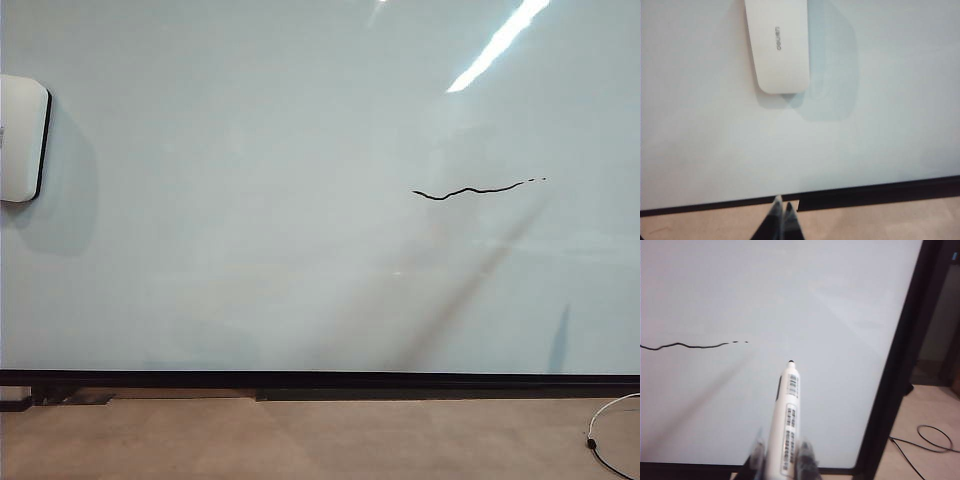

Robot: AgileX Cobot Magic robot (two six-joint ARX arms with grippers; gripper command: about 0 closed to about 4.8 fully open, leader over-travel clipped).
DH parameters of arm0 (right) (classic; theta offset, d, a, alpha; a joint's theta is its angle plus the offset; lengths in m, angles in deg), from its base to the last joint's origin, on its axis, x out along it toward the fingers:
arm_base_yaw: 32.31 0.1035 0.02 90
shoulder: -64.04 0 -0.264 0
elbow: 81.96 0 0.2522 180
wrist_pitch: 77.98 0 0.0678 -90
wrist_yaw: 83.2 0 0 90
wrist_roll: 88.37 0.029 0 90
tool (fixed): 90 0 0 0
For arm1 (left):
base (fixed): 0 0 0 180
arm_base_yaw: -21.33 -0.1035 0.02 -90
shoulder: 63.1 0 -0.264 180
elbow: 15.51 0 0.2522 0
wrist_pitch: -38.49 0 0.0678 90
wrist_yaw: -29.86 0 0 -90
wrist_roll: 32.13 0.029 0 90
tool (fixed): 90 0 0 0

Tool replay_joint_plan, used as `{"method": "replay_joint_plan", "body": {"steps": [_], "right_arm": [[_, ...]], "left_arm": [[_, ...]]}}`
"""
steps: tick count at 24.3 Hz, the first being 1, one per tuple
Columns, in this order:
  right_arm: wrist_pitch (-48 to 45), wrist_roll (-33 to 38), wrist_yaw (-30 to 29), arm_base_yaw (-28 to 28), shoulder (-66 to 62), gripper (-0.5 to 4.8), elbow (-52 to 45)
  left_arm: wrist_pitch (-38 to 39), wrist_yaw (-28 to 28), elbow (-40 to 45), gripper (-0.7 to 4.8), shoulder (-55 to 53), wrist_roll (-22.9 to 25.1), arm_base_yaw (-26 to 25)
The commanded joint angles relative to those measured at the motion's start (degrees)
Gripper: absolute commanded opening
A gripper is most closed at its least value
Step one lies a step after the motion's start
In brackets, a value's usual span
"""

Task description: Pick up the pen on the shelf to the right of the whiteboard and draw a straight line.

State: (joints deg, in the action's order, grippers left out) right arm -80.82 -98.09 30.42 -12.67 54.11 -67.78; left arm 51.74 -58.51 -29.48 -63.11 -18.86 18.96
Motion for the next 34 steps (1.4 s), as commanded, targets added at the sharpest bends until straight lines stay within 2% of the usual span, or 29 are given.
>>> {"method": "replay_joint_plan", "body": {"steps": [1, 4, 17, 26, 31, 34], "right_arm": [[-3.02, -0.02, -2.32, 0.04, 0.07, -0.05, -0.42], [-4.07, 0.02, -2.97, 0.04, 0.07, -0.05, -0.42], [1.49, 0.92, -2.8, 0.07, 0.04, -0.01, -0.42], [1.84, 0.9, -2.78, 0.0, 0.09, -0.01, -0.42], [5.05, 0.9, -3.34, -4.96, 5.92, -0.01, -0.42], [6.4, 0.94, -8.48, -9.38, 8.83, -0.01, -0.42]], "left_arm": [[-4.85, -0.11, -0.2, -0.05, 0.0, -0.24, -0.02], [-7.06, -0.33, -0.2, -0.05, 0.0, -1.18, 0.0], [-4.28, -0.35, -0.2, -0.05, 0.0, -1.7, 0.02], [-4.28, -0.35, -0.2, -0.05, 0.0, -1.7, 0.02], [-4.28, -0.33, -0.2, -0.05, 0.0, -1.7, 0.02], [-4.28, -0.35, -0.2, -0.05, 0.0, -1.7, 0.02]]}}
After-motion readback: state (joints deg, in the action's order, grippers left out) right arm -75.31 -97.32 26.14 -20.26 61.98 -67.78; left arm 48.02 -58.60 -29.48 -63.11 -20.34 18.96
